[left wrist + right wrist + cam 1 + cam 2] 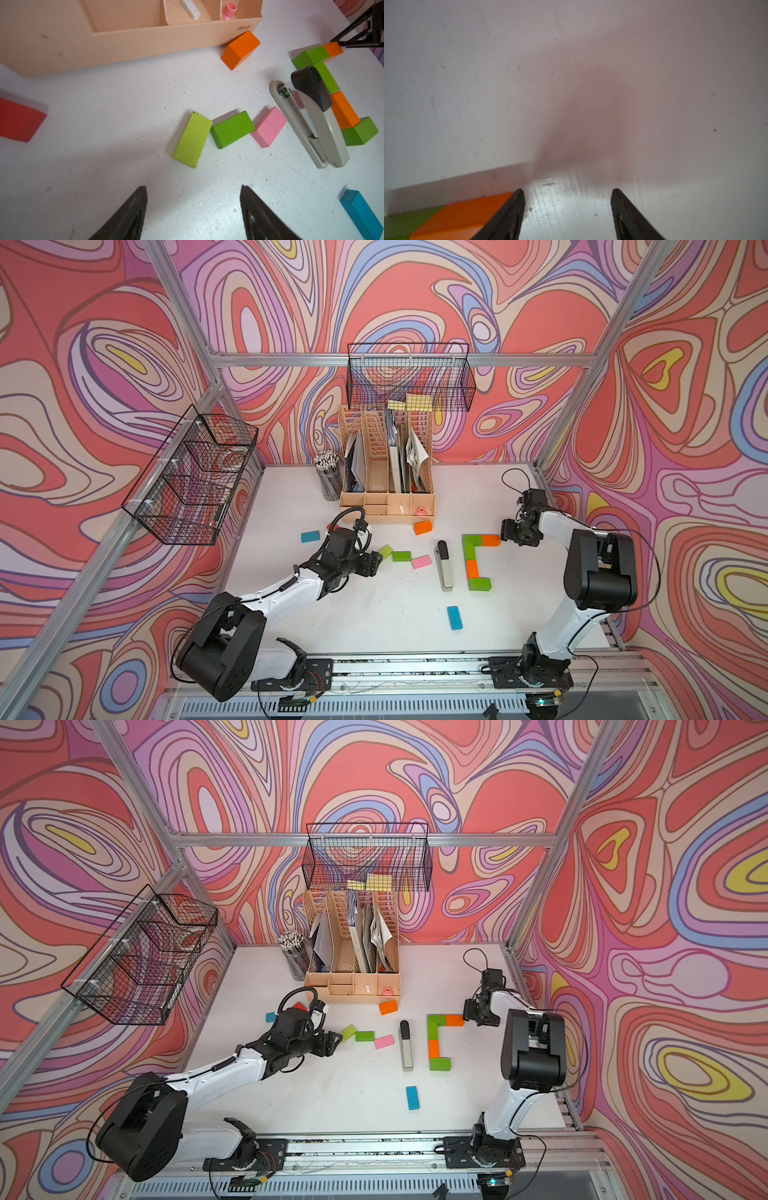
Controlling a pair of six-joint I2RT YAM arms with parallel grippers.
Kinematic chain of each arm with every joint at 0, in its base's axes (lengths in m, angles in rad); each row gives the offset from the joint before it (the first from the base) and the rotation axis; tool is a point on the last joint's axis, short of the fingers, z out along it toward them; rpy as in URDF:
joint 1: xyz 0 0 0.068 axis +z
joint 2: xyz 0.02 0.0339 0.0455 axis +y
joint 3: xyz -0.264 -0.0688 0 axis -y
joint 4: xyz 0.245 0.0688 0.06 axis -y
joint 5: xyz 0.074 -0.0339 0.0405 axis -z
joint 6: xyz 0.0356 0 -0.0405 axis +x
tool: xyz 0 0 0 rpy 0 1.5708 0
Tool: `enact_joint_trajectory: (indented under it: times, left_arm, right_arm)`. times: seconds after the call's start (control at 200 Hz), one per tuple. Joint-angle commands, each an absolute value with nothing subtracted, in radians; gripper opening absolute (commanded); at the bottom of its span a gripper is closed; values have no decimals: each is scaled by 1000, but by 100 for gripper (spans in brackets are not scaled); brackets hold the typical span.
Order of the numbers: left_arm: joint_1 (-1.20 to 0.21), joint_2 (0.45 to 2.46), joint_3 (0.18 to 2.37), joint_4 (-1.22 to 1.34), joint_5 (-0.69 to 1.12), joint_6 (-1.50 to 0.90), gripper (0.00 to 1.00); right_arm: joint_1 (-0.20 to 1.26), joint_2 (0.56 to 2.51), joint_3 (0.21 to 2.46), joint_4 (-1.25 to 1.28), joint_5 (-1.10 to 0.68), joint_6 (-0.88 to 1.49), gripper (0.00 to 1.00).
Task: Assemble the letter c with building blocks
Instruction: Assemble the building block at the center of the board, then pick up the building block from the center of the board.
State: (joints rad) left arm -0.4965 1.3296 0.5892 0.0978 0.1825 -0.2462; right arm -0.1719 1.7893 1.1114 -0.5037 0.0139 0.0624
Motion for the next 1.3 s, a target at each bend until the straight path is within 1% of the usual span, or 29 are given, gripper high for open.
enact_joint_trajectory:
  times: [0.0,0.115,0.16,0.225,0.295,0.361,0.516,0.711,0.836,0.961,1.137,1.297]
  left_arm:
    - [-493,1333,591,79,176,-230,73]
    - [-493,1334,592,79,178,-232,74]
    - [-492,1335,593,80,180,-234,73]
    - [-494,1334,593,84,188,-238,73]
    - [-494,1335,594,85,199,-243,73]
    - [-493,1334,595,86,203,-245,73]
    - [-493,1336,594,89,210,-247,73]
    - [-493,1342,594,92,209,-247,73]
    - [-493,1339,595,89,196,-241,74]
    - [-493,1338,594,88,186,-236,73]
    - [-493,1344,598,85,178,-232,74]
    - [-493,1345,600,87,179,-232,73]
  right_arm:
    - [-180,1706,1121,-493,95,85,71]
    - [-180,1635,1100,-488,63,103,72]
    - [-180,1611,1096,-499,19,123,69]
    - [-171,1591,1083,-501,-95,127,62]
    - [-133,1570,1062,-487,-178,120,62]
    - [-66,1558,1046,-465,-232,74,62]
    - [129,1576,1056,-442,-197,-21,68]
    - [253,1700,1160,-433,-225,-14,72]
    - [330,1814,1263,-469,-189,-25,76]
    - [384,1886,1334,-464,-122,8,81]
    - [419,1929,1336,-400,-99,114,88]
    - [432,1958,1334,-382,-93,160,91]
